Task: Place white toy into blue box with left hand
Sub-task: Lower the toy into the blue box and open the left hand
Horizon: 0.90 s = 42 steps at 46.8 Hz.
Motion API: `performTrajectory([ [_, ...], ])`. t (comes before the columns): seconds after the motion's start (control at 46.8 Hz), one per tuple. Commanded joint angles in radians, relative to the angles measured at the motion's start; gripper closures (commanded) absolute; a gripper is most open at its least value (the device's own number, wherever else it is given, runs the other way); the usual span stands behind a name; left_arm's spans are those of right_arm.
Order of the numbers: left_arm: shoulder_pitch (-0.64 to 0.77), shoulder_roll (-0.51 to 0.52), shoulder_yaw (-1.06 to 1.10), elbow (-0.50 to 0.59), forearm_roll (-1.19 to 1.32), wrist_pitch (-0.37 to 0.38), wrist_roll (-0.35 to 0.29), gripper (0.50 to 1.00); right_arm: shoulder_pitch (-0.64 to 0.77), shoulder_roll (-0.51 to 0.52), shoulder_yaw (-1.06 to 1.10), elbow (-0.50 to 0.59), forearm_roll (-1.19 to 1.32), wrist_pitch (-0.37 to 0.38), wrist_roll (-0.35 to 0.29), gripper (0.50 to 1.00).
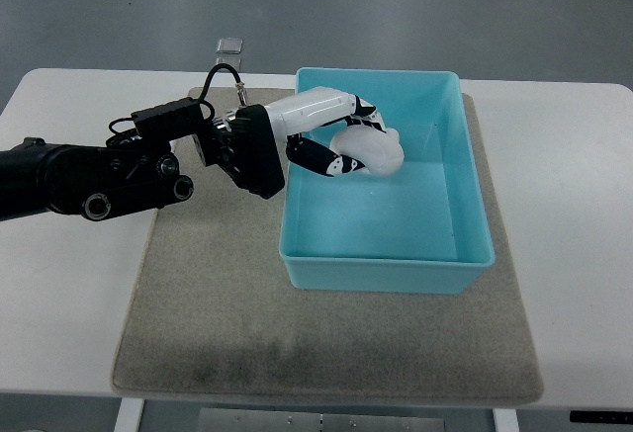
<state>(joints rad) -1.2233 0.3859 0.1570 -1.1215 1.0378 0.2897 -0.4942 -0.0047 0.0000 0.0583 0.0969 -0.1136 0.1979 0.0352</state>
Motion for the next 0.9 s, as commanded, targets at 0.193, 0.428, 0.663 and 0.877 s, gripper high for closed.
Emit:
performTrajectory([
  [0.193,0.002,-0.021,0.073,0.002,0.004,0.0,0.0,0.926,0.0,0.0,0.0,0.001,-0.001,0.0,0.0,0.564],
  [0.428,0.004,-0.021,0.067,-0.001,0.001,0.002,-0.003,0.639,0.0,0.0,0.0,0.0,0.0,0.0,0.0,0.564],
  [0.663,0.005,-0.019,0.061,-0.008,-0.004,0.002,-0.003,0.613,0.0,0.0,0.0,0.0,-0.001,0.0,0.0,0.564],
  [0.877,0.001,-0.013,0.038,-0.009,-0.022,0.008,-0.003,0.611,0.0,0.0,0.0,0.0,-0.001,0.0,0.0,0.564],
])
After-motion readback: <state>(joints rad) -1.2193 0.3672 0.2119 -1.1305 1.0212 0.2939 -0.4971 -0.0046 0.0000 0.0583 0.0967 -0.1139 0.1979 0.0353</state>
